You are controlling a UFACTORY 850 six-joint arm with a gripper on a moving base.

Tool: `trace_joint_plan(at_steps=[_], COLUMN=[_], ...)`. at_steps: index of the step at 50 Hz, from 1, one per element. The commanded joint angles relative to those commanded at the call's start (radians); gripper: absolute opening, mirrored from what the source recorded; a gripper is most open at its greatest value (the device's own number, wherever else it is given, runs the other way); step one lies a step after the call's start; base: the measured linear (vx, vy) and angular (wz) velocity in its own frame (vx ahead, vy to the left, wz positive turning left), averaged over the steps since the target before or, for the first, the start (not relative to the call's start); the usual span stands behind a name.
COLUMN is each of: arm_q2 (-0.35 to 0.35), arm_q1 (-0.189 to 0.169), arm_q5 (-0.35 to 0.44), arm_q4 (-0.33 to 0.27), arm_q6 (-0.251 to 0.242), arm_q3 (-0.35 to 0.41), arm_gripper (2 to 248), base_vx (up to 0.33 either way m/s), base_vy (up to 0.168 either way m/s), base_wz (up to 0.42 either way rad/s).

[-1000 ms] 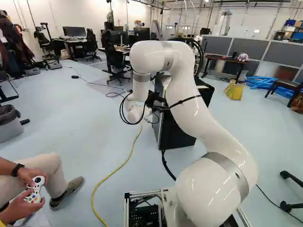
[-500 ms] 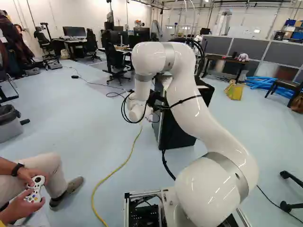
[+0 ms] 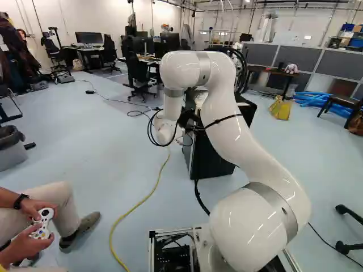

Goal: Grab a drink from the fridge

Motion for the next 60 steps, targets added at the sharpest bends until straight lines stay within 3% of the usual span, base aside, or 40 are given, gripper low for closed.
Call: trace_joint_plan(at_steps=[60], arm_q2=[-0.002], arm_q1=[-0.013], arm_q5=[0.0], arm_q4=[0.0], arm_q6=[0.0], arm_q3=[-0.004], arm_gripper=[247], base_vx=[0.0], base_vy=[0.0], base_wz=[0.0])
